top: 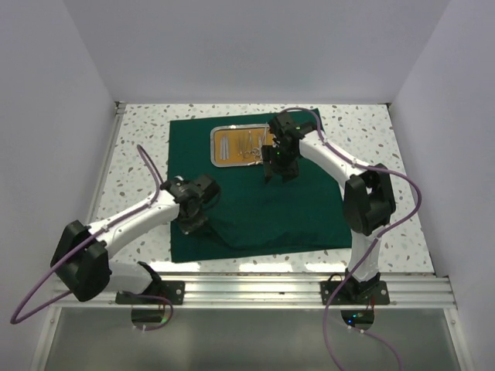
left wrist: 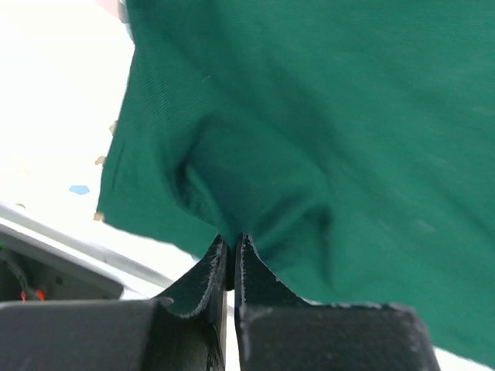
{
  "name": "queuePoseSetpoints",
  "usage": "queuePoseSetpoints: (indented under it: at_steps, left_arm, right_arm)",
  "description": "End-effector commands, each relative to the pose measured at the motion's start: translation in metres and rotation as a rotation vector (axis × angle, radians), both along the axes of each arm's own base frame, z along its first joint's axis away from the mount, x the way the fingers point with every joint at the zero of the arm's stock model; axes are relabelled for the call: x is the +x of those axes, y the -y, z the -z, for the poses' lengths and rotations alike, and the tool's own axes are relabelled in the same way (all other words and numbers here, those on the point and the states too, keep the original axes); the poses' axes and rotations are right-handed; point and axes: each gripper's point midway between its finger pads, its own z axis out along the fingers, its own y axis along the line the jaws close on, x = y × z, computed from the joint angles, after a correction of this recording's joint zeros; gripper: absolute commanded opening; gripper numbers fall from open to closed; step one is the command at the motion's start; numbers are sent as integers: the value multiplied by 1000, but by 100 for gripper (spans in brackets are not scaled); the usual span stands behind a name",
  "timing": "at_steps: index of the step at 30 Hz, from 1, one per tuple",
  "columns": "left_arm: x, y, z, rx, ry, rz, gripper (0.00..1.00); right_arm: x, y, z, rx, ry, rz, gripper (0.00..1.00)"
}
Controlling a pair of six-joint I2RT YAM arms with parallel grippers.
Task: Open and lay out the surgical kit
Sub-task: Smooth out the surgical kit at the center of the board.
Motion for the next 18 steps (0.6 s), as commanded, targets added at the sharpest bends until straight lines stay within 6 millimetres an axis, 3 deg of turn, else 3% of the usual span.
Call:
queuePoseSetpoints:
  at_steps: [1, 3, 4, 5, 8, 10, 13, 15, 18]
  left_arm:
    - [-27, -16, -44, 7, -54, 52, 2]
    - [-39, -9, -60, -115, -20, 90, 6]
    - [-44, -6, -64, -156, -9, 91, 18]
    - [-53, -2, -64, -210, -28, 88, 22]
    - [-73, 1, -63, -295, -53, 116, 25]
    - [-79, 2, -63, -313, -68, 148, 20]
    - [-83, 12, -73, -375, -79, 194, 5]
    - [-82, 20, -91, -429, -47, 219, 8]
    - [-84, 20, -99, -472, -13, 207, 9]
  right_arm:
    - [7, -4, -24, 34, 43, -12, 62]
    - [7, -5, -26, 38, 46, -6, 62]
    - [7, -4, -27, 38, 49, -4, 62]
    - [6, -6, -28, 43, 51, -6, 62]
    - [3, -6, -26, 54, 44, -1, 61]
    - [0, -6, -25, 62, 39, 0, 61]
    - [-3, -6, -24, 72, 33, -2, 61]
    - [-5, -6, -23, 71, 30, -5, 61]
    - [-4, -7, -23, 76, 30, -7, 61]
